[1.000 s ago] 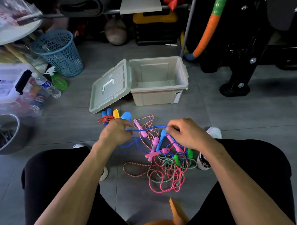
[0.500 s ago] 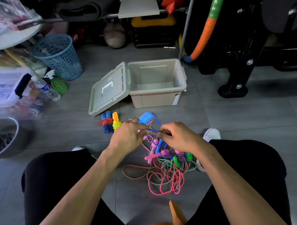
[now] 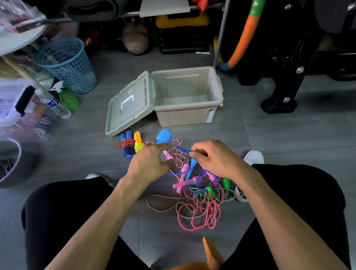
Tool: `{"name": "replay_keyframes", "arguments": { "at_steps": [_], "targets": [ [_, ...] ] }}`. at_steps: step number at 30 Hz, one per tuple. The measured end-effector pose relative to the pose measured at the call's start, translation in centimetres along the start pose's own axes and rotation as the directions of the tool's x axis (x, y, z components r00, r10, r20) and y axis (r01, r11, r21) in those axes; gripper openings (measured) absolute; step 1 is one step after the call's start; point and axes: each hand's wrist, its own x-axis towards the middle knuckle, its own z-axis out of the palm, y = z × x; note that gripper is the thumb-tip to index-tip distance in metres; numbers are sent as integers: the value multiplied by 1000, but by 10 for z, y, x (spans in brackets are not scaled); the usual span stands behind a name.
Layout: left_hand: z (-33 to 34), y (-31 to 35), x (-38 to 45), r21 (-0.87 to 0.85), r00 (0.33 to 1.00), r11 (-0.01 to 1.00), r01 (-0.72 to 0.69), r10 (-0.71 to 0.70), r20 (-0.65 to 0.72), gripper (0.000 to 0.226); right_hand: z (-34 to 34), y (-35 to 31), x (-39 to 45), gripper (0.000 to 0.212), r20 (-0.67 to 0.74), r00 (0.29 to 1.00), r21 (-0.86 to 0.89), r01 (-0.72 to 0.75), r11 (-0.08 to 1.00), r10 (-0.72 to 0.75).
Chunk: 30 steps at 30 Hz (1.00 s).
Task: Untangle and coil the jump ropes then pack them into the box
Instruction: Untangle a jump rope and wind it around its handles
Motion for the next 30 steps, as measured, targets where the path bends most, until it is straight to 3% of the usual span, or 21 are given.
{"name": "replay_keyframes", "arguments": {
  "at_steps": [2, 4, 7, 10, 13, 15, 17, 19, 21, 23, 25, 28, 30],
  "targets": [
    [-2, -3, 2, 10, 992, 997, 72, -71, -104, 41, 1, 1, 1, 29, 11, 1000, -31, -15, 999, 15],
    [-6, -4, 4, -81, 986, 997, 0, -14, -165, 41, 1, 0, 0, 28, 28, 999, -35, -23, 999, 24],
    [-13, -2, 2, -192, 980, 962, -196, 186, -70, 31, 1, -2, 1, 27, 57, 998, 25, -11, 1000, 10],
    [-11, 3, -2, -240, 968, 939, -245, 249, -15, 15, 1, -8, 1, 34, 44, 999, 96, 3, 995, -7],
    [-14, 5, 0, -117, 985, 980, -160, 151, -87, 8, 0, -11, -2, 27, 27, 999, 84, -42, 996, 39],
    [-24, -4, 6, 63, 984, 998, -2, 13, -180, 11, -3, -6, -3, 27, -19, 998, -4, -66, 998, 66],
    [-36, -24, 15, 95, 958, 976, 198, -172, -230, 13, -8, 1, -4, 29, -85, 993, -75, -91, 993, 85],
    [-39, -39, 18, 80, 941, 946, 313, -298, -157, 16, -12, 3, -5, 28, -127, 990, -33, -72, 997, 67],
    [-29, -38, 15, 58, 945, 944, 326, -325, -33, 16, -14, 1, -6, 25, -133, 991, 19, -31, 999, 34],
    [-15, -25, 8, -3, 972, 972, 234, -234, 17, 20, -12, -2, -6, 24, -113, 994, 16, -2, 1000, 4],
    [-7, -13, 5, -109, 997, 992, 62, -66, -30, 34, -8, -4, -5, 24, -65, 998, -35, 3, 999, -5],
    [-7, -1, 1, -160, 970, 958, -237, 223, -97, 36, -1, -9, -2, 32, -6, 1000, -30, 1, 1000, -1],
    [-6, 2, -2, -149, 953, 943, -298, 286, -95, 29, 2, -13, 0, 35, 2, 1000, -1, 17, 1000, -17]
  ]
}}
